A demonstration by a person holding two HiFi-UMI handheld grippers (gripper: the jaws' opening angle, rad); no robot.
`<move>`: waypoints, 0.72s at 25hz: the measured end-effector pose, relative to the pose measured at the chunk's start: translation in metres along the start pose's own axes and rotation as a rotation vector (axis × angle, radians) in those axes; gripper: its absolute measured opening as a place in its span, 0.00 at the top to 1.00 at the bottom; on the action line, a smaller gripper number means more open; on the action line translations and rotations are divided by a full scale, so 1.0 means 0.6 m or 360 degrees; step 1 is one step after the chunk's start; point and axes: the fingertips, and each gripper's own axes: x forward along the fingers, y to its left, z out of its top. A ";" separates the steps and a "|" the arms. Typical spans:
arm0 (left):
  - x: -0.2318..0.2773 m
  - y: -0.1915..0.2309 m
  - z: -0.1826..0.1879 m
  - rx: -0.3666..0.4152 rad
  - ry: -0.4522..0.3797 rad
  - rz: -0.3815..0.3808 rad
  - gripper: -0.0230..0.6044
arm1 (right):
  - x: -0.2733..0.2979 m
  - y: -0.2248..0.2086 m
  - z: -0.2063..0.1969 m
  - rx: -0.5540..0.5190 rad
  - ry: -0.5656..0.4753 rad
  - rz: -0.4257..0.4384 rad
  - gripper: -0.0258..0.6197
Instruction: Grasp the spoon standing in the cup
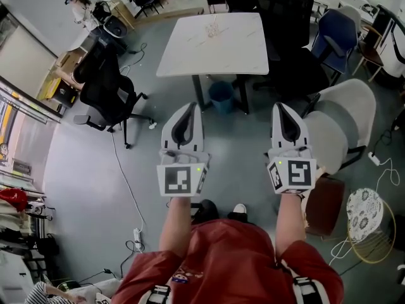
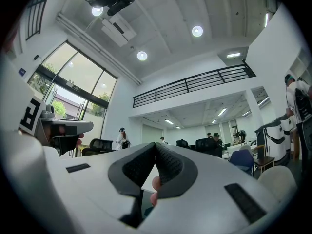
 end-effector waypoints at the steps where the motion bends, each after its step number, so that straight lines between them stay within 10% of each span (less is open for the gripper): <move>1: 0.002 -0.005 0.000 0.0003 0.0003 -0.0004 0.95 | -0.001 -0.005 -0.001 0.0003 0.0001 -0.0003 0.94; 18: 0.060 0.033 -0.057 -0.0073 -0.0002 -0.0009 0.95 | 0.072 -0.001 -0.044 -0.0053 0.0057 0.0016 0.94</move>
